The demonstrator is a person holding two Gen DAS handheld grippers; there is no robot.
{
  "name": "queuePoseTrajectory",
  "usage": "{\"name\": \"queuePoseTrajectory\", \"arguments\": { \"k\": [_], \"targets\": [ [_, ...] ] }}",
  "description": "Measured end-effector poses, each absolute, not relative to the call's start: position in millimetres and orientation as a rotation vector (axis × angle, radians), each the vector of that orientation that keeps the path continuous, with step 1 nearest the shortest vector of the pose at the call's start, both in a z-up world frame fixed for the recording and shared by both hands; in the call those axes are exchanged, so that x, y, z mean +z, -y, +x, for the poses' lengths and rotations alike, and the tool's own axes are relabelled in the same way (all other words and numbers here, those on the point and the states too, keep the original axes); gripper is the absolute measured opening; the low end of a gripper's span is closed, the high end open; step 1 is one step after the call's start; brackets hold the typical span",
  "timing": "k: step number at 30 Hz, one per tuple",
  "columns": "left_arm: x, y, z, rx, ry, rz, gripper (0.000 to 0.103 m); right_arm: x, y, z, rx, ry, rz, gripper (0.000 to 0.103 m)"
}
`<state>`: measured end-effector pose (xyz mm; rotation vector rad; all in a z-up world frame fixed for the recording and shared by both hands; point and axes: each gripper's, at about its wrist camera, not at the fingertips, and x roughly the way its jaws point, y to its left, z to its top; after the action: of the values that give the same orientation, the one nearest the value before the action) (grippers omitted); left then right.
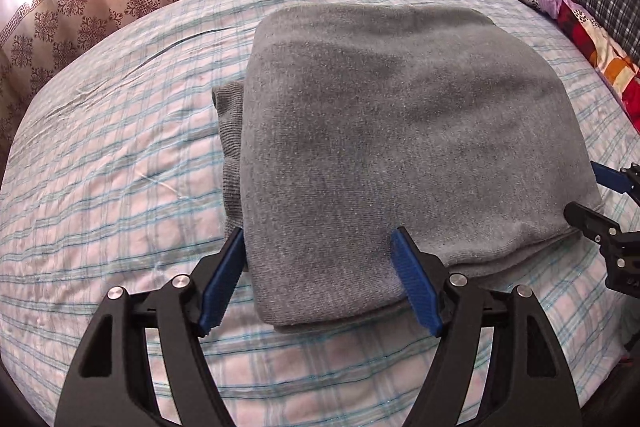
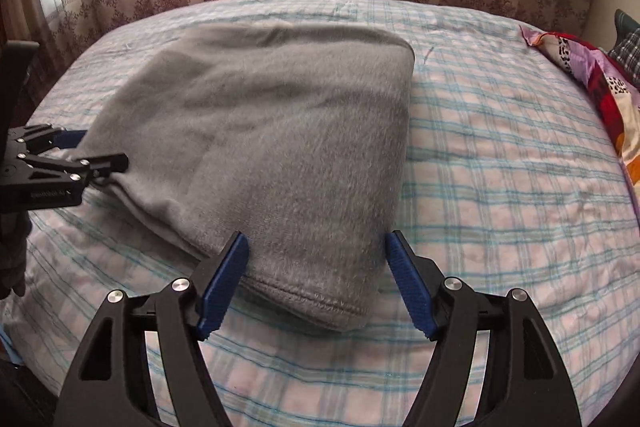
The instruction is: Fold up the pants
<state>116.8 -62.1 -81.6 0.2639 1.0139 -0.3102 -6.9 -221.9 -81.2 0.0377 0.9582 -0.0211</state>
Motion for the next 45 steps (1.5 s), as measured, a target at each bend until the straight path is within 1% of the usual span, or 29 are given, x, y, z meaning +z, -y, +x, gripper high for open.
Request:
{"name": "queuePoseTrajectory", "arguments": {
  "k": [5,10,17,18,22,24,26,30,39,42,45],
  "targets": [
    [-91.0,61.3,110.6,-0.306,-0.993,0.270,0.076,-98.8,232.7,-6.1,-0.024,-1.019,0.149,0.072],
    [-89.7,63.6,108.5,-0.282,-0.988,0.263,0.077,-100.4,228.8,-7.3,-0.040,-1.019,0.123,0.075],
    [-69.2,70.9,93.1,-0.234,-0.955,0.279,0.078,-71.8,213.1,-18.9,-0.066,-0.957,0.048,0.075],
    [-65.3,72.7,89.9,-0.227,-0.951,0.280,0.082,-67.2,211.5,-22.3,-0.063,-0.946,0.054,0.075],
    [-48.7,76.9,75.1,-0.226,-0.924,0.249,0.088,-51.6,209.3,-33.8,-0.064,-0.912,0.085,0.077],
    [-41.1,80.1,67.5,-0.219,-0.904,0.249,0.098,-44.8,210.8,-36.4,-0.066,-0.894,0.100,0.081],
    [-32.7,83.2,61.3,-0.211,-0.881,0.252,0.100,-36.4,211.4,-39.5,-0.074,-0.867,0.108,0.082],
    [-17.7,88.8,53.8,-0.203,-0.857,0.243,0.100,-21.6,212.9,-45.0,-0.096,-0.810,0.108,0.088],
    [4.0,97.6,48.1,-0.047,-0.774,0.289,0.100,-18.0,214.7,-50.9,-0.131,-0.774,0.083,0.090],
    [4.6,103.5,49.6,0.058,-0.777,0.365,0.100,-16.4,214.8,-51.1,-0.133,-0.767,0.088,0.090],
    [5.4,101.2,50.4,0.001,-0.805,0.325,0.100,-14.8,213.1,-50.8,-0.141,-0.760,0.073,0.090]
  ]
}}
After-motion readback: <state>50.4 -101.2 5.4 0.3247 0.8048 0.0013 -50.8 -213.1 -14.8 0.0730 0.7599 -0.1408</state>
